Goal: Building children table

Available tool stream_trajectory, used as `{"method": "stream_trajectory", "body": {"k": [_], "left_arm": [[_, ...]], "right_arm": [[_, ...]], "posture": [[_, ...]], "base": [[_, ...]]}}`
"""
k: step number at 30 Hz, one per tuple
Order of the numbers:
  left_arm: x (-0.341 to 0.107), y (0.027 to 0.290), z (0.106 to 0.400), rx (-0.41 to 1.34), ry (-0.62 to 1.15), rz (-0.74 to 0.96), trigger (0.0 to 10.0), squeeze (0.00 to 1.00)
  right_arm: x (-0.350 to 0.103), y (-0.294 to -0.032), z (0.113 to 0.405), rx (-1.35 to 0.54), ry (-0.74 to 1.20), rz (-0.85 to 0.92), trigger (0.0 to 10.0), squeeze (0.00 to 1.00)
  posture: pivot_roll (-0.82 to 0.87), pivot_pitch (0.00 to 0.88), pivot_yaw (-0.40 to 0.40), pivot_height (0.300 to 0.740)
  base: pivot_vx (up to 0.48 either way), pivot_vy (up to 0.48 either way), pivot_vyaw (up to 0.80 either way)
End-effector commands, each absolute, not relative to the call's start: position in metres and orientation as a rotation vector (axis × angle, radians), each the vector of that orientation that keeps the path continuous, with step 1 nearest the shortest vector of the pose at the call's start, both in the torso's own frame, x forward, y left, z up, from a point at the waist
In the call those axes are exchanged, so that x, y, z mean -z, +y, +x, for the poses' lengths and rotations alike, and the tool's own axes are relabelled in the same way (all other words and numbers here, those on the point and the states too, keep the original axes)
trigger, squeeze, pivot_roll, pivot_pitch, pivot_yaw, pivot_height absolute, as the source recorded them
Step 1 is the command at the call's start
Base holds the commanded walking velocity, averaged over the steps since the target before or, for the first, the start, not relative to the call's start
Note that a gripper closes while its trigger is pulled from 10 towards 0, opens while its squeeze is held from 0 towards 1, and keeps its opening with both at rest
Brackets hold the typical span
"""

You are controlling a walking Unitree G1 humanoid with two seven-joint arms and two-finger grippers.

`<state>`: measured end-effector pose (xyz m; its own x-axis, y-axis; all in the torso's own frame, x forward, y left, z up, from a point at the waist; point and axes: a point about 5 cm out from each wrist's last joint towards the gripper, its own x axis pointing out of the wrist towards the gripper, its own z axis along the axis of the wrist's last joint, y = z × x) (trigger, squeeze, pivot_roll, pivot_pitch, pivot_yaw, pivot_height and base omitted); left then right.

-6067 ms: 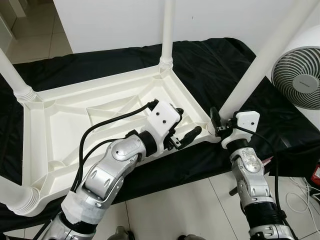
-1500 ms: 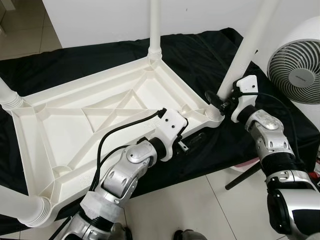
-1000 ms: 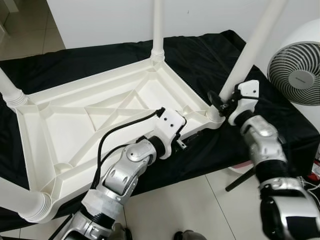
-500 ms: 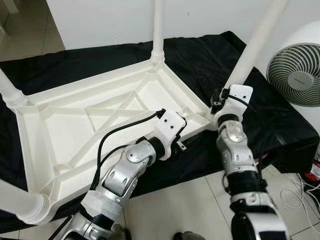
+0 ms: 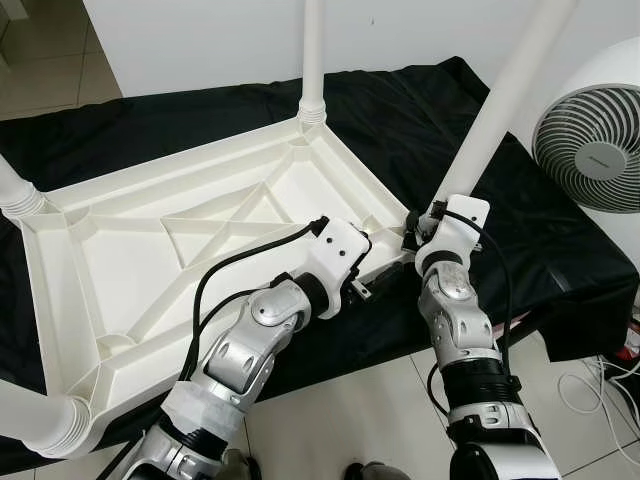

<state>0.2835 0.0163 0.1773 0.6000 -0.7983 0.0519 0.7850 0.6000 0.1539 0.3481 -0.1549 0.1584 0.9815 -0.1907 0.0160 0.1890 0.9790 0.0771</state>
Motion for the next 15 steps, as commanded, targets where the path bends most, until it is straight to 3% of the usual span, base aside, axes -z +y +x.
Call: {"method": "stream_trajectory", "body": {"k": [1,3,4,5,6,11,15], "left_arm": [[-0.172,0.015,0.282,0.959,-0.105,0.129,10.0,0.0],[-0.172,0.015,0.282,0.96,-0.106,0.129,10.0,0.0],[-0.172,0.014,0.282,0.962,-0.106,0.129,10.0,0.0],[-0.172,0.014,0.282,0.962,-0.106,0.13,10.0,0.0],[-0.172,0.014,0.282,0.964,-0.108,0.132,10.0,0.0],[-0.173,0.014,0.282,0.965,-0.111,0.137,10.0,0.0],[-0.174,0.014,0.282,0.967,-0.116,0.139,10.0,0.0]], "right_arm": [[-0.156,-0.16,0.347,0.171,-0.012,0.058,10.0,1.0],[-0.158,-0.166,0.35,0.114,-0.028,0.025,10.0,1.0],[-0.161,-0.17,0.351,0.08,-0.034,0.012,10.0,0.31],[-0.162,-0.172,0.352,0.061,-0.037,0.005,10.0,0.31],[-0.165,-0.175,0.353,0.028,-0.043,-0.011,10.0,0.0],[-0.171,-0.183,0.355,-0.056,-0.056,-0.026,10.0,0.0],[-0.178,-0.184,0.354,-0.316,-0.088,-0.141,10.0,0.0]], "posture": [[-0.08,0.097,0.016,0.74],[-0.08,0.097,0.016,0.74],[-0.08,0.093,0.019,0.74],[-0.08,0.093,0.019,0.74],[-0.08,0.093,0.019,0.74],[-0.08,0.09,0.019,0.74],[-0.09,0.086,0.024,0.74]], "base": [[0.0,0.0,0.0],[0.0,0.0,0.0],[0.0,0.0,0.0],[0.0,0.0,0.0],[0.0,0.0,0.0],[0.0,0.0,0.0],[0.0,0.0,0.0]]}}
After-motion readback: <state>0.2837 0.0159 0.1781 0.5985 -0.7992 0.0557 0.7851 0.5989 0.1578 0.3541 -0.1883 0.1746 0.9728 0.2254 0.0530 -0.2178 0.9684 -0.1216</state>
